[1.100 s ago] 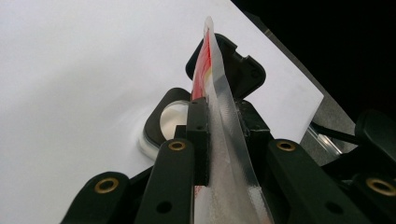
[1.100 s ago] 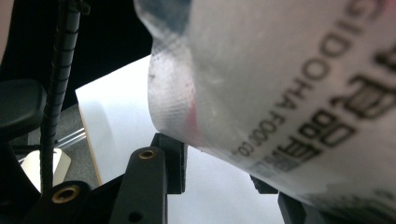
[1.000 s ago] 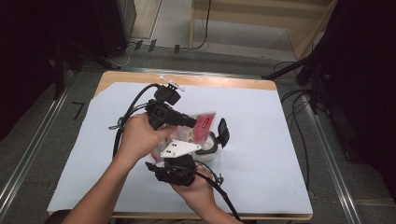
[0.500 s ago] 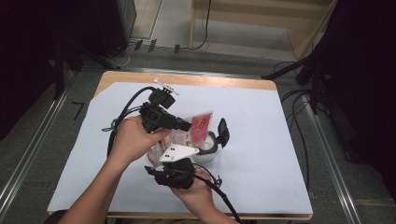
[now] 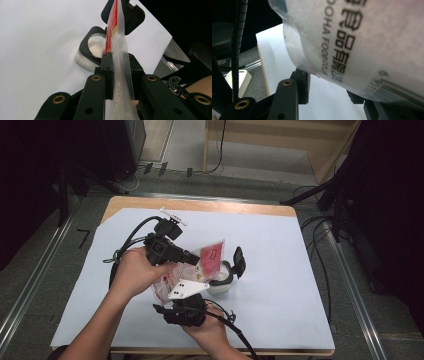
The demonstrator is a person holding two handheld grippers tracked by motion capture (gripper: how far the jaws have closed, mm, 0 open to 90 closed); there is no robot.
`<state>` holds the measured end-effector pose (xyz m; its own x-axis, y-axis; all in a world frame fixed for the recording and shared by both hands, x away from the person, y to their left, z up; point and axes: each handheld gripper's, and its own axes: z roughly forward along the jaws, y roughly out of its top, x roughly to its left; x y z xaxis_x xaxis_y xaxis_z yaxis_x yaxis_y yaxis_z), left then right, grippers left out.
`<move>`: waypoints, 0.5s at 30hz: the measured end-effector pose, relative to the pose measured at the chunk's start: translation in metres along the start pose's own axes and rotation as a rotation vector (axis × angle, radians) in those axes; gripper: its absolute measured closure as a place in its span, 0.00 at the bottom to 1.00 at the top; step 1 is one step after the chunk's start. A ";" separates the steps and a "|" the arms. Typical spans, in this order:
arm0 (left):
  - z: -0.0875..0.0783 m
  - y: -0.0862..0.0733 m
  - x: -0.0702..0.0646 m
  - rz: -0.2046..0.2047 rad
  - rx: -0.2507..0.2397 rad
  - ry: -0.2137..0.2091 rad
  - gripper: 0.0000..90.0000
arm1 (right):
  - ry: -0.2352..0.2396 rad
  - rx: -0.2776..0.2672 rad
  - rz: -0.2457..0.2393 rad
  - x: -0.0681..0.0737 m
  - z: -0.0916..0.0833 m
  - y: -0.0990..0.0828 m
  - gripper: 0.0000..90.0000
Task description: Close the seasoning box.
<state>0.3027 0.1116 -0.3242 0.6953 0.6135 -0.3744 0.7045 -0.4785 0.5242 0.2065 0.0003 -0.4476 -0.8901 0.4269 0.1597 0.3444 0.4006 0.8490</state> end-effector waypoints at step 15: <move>0.006 -0.007 0.004 -0.004 0.014 -0.015 0.90 | 0.024 0.021 -0.001 0.003 0.004 -0.007 0.61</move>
<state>0.3018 0.1138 -0.3335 0.6943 0.6060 -0.3884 0.7094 -0.4849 0.5116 0.2027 0.0019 -0.4552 -0.8971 0.4073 0.1713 0.3498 0.4179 0.8384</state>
